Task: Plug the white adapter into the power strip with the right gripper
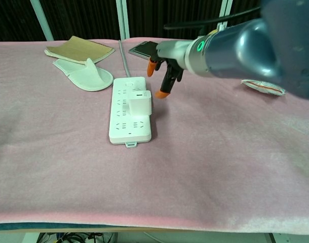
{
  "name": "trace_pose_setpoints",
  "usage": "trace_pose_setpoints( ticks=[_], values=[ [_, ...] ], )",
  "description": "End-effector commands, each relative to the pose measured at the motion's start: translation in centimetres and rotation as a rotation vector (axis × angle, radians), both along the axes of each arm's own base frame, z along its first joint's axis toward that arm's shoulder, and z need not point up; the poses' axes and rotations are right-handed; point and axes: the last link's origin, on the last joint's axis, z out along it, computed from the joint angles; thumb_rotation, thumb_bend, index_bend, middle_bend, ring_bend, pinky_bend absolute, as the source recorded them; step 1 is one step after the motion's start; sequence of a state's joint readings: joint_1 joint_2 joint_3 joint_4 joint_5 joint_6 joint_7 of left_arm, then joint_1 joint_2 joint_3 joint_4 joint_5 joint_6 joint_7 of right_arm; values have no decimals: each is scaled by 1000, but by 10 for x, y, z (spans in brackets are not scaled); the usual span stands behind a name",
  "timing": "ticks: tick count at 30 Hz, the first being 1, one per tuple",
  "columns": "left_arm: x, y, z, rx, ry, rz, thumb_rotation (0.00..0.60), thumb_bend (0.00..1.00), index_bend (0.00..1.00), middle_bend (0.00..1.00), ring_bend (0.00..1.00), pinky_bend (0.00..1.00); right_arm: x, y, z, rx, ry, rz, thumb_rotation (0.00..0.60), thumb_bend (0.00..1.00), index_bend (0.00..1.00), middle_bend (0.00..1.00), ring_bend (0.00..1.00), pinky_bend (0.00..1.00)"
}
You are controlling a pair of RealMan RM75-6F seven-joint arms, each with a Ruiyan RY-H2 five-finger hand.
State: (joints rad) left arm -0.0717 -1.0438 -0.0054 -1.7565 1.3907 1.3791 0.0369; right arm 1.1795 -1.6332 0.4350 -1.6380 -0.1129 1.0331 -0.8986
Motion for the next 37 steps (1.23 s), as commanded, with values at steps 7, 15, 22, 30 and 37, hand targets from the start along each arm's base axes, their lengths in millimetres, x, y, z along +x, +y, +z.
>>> trace_pose_setpoints(
  ticks=[7,15,22,30,37],
  values=[
    [1,0,0,5,7,-4,600,276,107,12,5,4,-69,7,112,-214,2,-17,600,172,231,90,284,245],
    [4,-1,-1,20,15,-16,600,275,107,12,5,4,-164,66,168,-324,130,6,600,115,182,85,268,231],
    [7,-1,-1,34,23,-33,600,276,107,12,4,4,-229,126,181,-398,139,17,600,116,181,85,268,231],
    [15,-3,0,56,-7,-92,600,275,107,12,0,2,-281,184,160,-461,52,-15,600,115,180,86,268,230],
    [23,-8,0,67,-1,-171,600,276,107,12,0,0,-298,184,151,-530,54,36,600,116,172,86,269,230]
  ],
)
